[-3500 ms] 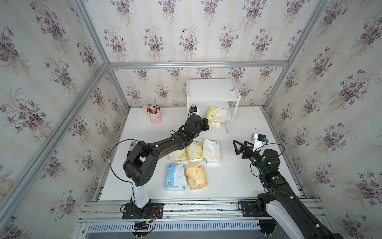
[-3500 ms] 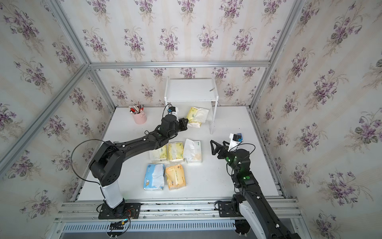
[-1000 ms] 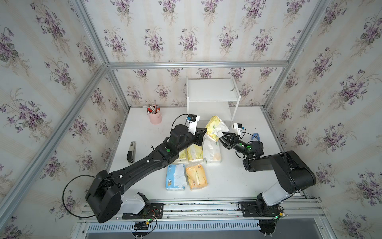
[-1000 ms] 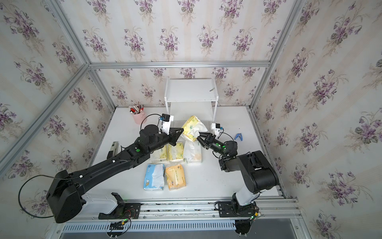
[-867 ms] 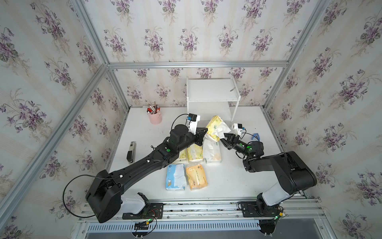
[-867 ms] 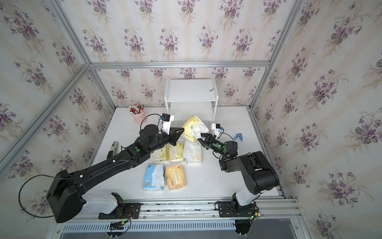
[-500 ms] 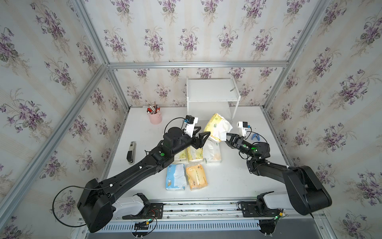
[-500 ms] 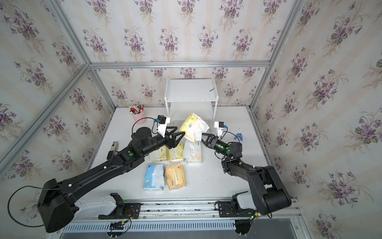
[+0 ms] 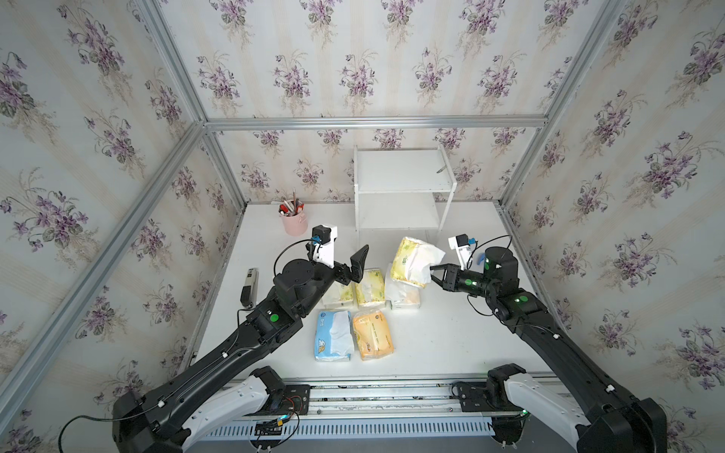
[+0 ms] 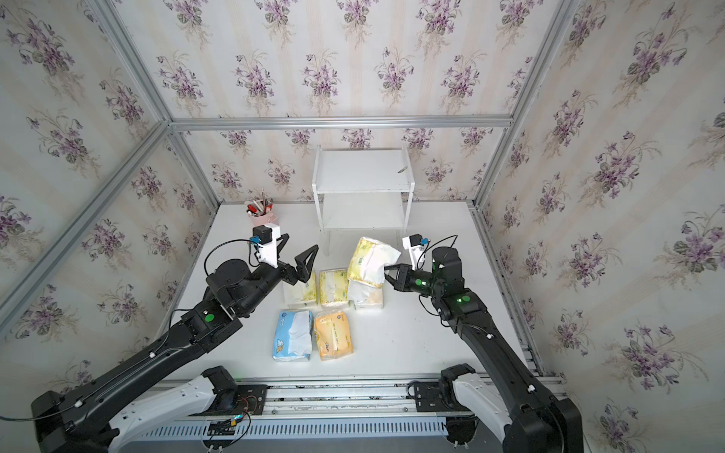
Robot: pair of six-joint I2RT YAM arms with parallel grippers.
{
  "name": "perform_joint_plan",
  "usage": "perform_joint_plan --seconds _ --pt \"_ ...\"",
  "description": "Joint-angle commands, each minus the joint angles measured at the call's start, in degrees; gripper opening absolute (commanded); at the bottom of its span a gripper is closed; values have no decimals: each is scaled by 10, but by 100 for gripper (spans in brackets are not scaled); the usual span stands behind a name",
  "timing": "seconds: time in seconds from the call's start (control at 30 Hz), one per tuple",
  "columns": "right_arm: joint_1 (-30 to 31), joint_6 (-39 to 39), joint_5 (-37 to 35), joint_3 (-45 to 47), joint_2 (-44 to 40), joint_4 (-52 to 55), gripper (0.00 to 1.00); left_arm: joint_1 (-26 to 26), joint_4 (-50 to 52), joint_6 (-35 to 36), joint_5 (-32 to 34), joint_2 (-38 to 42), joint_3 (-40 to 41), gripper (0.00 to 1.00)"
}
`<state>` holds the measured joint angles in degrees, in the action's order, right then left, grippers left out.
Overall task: Remove the tissue boxes from the shelf
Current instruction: Place the box of tissues at the center of the board.
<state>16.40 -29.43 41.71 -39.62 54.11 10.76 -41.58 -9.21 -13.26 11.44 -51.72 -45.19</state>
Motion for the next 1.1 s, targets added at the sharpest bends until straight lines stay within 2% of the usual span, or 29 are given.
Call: perform_joint_plan --seconds 0.0,0.1,0.27,0.4,0.77,0.87,1.07 --pt "2 76 -20 -15 -21 204 0 7 22 16 110 17 13 99" --pt "12 82 -29 -11 -39 265 0 23 31 -6 145 30 24 99" --pt "75 69 -52 34 -29 296 0 52 54 -21 146 37 26 99" --pt "120 55 -64 59 3 259 0 61 67 -26 148 41 28 99" --pt "124 52 -73 99 97 141 0 77 90 -37 135 54 29 99" --pt "124 45 -95 108 103 133 6 80 92 -35 132 55 28 99" --pt "124 26 -131 112 92 124 32 86 96 -34 132 51 28 99"
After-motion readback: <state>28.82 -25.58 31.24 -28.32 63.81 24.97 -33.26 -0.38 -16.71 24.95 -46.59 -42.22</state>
